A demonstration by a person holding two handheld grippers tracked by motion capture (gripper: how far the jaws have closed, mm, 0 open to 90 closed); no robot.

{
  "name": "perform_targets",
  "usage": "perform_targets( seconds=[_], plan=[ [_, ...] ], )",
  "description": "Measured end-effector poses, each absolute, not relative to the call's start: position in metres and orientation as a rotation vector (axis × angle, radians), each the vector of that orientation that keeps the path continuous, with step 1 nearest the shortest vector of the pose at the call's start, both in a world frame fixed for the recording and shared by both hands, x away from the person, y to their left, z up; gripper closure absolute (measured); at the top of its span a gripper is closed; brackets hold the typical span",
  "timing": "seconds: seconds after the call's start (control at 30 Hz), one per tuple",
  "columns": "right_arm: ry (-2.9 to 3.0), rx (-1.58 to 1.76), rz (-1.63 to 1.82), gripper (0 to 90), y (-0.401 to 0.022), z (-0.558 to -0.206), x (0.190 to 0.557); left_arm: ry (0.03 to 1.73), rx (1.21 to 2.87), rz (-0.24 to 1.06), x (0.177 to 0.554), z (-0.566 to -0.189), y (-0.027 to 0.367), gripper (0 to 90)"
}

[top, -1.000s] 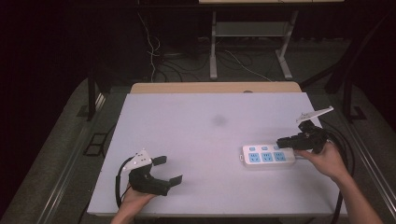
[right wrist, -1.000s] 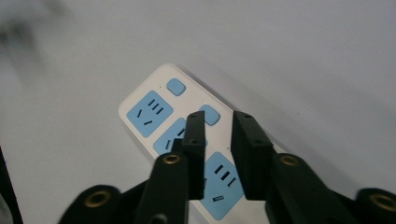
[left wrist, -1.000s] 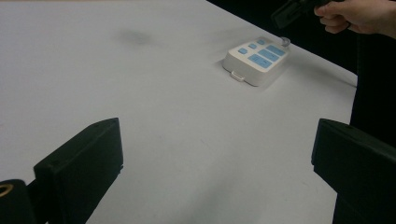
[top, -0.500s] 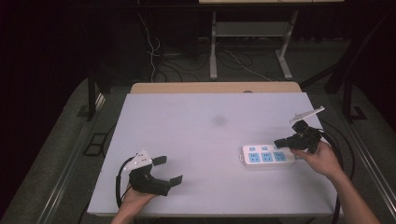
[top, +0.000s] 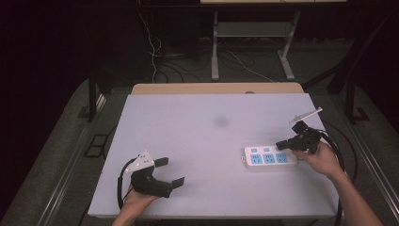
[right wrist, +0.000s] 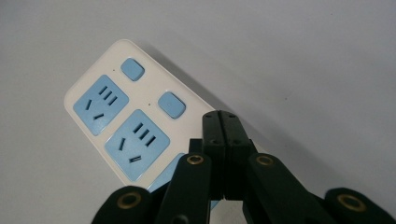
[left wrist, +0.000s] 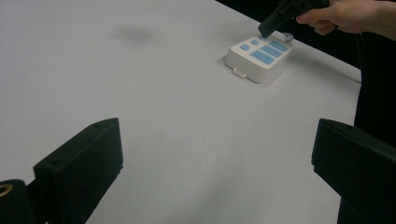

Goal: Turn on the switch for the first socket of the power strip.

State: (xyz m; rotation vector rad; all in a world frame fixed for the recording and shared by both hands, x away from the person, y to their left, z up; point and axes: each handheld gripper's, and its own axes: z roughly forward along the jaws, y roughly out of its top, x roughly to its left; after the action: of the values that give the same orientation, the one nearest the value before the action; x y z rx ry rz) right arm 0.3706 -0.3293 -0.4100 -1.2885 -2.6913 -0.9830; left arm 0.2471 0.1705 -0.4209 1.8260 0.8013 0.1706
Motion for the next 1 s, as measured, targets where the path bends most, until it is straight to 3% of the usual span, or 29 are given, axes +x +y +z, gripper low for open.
perform_targets(
  seconds=[1.0],
  plan=[
    [-2.589, -1.348, -1.099, 90.0, -0.339, -0.421, 0.366, 0.786, 1.844, 0.152, 0.247, -0.422, 0.166, 0.5]
  ],
)
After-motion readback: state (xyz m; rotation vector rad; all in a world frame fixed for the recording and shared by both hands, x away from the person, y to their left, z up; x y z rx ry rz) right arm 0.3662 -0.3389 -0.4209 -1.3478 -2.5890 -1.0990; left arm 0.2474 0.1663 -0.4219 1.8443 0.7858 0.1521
